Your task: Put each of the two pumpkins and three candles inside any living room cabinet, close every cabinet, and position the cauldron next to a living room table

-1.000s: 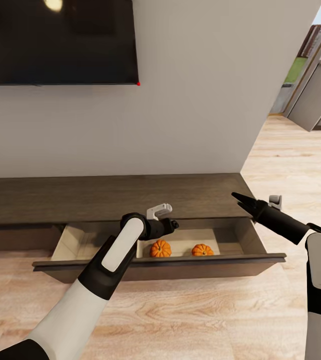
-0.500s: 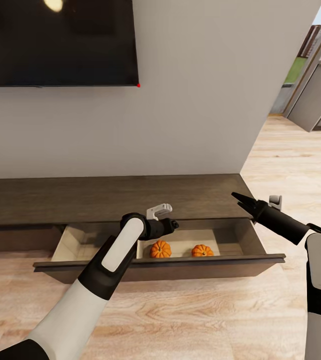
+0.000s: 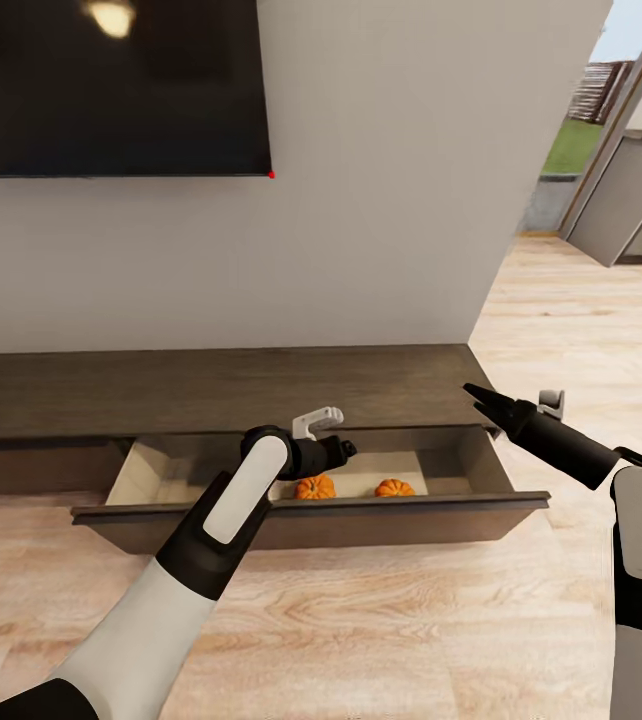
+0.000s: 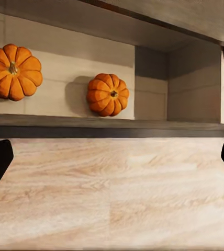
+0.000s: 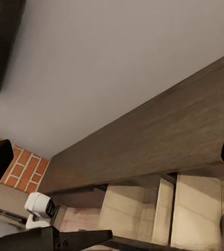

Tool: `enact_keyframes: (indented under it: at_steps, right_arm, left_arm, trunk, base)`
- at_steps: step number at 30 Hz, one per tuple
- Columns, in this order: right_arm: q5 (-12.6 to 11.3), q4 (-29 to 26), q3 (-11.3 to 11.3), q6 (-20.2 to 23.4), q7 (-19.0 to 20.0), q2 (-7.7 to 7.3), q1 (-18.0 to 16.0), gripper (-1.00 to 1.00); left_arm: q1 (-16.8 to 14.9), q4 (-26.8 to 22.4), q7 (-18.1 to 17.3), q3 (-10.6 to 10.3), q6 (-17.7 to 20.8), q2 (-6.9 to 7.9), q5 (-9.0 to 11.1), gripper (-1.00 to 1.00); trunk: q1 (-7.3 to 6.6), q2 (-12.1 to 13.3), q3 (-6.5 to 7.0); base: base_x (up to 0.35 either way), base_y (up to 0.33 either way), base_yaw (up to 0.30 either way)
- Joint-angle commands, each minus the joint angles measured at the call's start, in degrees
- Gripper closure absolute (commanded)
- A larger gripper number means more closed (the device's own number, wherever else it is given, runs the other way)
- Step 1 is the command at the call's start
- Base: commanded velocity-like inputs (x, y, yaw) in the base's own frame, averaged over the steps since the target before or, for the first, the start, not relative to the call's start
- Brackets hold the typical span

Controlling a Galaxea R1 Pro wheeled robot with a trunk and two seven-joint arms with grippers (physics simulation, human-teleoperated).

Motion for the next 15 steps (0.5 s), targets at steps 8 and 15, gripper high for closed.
enact_keyframes:
  at_steps: [8,15]
  right_arm:
    - [0.4,0.0,-0.1,0.2,0.5,0.06,0.0,-1.00]
    - [0.4,0.0,-0.1,0.2,0.6,0.09,0.0,-1.00]
  left_arm:
    - [0.0,-0.2,0.6,0.0,-0.1,-0.01,0.3,-1.00]
    - [0.0,-0.2,0.7,-0.2,-0.1,-0.01,0.4,-1.00]
  trunk:
    - [-0.03,0.0,0.68]
    - [-0.03,0.0,1.30]
  base:
    - [-0.033,-0.033,0.000]
    - [-0.062,-0.009,0.000]
